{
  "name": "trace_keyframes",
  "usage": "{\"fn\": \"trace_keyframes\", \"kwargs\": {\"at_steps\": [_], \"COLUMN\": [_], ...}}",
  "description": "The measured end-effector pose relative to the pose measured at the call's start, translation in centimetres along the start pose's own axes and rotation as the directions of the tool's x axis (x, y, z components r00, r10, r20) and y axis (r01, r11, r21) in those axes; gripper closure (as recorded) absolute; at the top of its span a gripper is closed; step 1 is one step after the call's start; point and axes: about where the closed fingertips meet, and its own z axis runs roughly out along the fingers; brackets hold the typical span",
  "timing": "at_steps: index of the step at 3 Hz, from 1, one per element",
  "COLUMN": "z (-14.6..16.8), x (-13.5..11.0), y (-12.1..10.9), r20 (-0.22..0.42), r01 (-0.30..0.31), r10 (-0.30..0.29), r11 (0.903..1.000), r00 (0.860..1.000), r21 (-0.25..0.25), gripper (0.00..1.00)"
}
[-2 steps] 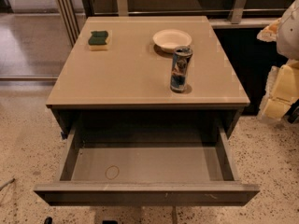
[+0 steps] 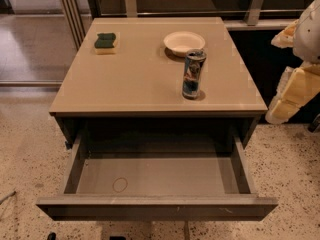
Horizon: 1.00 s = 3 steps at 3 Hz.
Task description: Place redbull can into top drawer
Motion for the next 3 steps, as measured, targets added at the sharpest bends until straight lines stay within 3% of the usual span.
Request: {"fn": "trace_keyframes", "kwargs": {"at_steps": [1, 2, 3], "z": [1.6, 4.3, 5.6], "x": [-1.0, -5.0, -7.7], "y": [-1.8, -4.6, -6.2], "r20": [0.098, 0.252, 0.334], "r01": [-0.044, -0.039, -0.026], "r10": [0.041, 0.023, -0.003], "r11": [0.9985, 0.9976, 0.9962], "r00": [0.994, 0.968, 0.943], "r21": [0.033, 0.058, 0.083], "gripper": [0.37, 0.69, 0.92]}}
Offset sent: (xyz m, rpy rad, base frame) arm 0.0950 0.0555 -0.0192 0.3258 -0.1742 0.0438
